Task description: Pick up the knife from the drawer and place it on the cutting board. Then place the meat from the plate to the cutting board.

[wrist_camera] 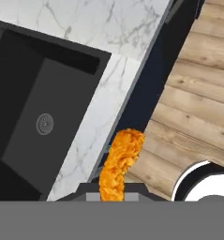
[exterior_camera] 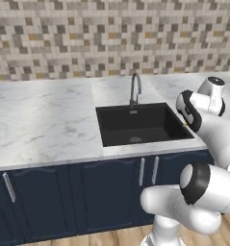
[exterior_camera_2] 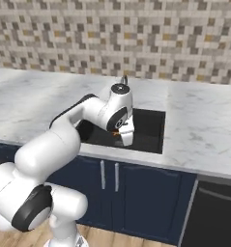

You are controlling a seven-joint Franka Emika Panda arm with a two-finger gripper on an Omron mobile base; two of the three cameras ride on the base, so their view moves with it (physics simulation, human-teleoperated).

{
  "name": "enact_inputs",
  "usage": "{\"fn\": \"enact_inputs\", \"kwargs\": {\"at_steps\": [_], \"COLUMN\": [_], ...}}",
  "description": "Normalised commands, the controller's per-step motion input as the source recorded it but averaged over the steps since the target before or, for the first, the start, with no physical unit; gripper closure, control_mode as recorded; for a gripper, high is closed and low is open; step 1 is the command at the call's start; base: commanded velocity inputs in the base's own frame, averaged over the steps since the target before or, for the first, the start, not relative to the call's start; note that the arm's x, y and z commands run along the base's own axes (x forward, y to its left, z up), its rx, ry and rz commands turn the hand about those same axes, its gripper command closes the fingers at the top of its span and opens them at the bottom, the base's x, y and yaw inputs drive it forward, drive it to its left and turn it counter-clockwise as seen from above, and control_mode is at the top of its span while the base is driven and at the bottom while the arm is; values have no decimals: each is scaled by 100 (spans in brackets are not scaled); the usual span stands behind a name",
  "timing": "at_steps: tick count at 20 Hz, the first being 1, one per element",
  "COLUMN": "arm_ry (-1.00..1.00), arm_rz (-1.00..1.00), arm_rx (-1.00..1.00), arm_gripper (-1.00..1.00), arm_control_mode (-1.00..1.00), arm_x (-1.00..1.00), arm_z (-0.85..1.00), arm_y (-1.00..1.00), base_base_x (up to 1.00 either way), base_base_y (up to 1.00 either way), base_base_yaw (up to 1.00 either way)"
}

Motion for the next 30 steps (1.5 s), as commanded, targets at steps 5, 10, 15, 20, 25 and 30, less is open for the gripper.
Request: {"fn": "enact_inputs", "kwargs": {"at_steps": [5, 10, 15, 20, 25, 30], "arm_ry": [0, 0, 0, 0, 0, 0], "arm_rz": [0, 0, 0, 0, 0, 0], "arm_rx": [0, 0, 0, 0, 0, 0], "arm_gripper": [100, 100, 100, 100, 100, 100], "arm_control_mode": [100, 100, 100, 100, 100, 100], "arm_x": [0, 0, 0, 0, 0, 0], "arm_z": [0, 0, 0, 0, 0, 0], "arm_y": [0, 0, 0, 0, 0, 0], "base_base_x": [-23, -14, -7, -1, 0, 0], "base_base_y": [93, 86, 68, 55, 43, 6], "base_base_yaw": [24, 26, 28, 33, 36, 40]}}
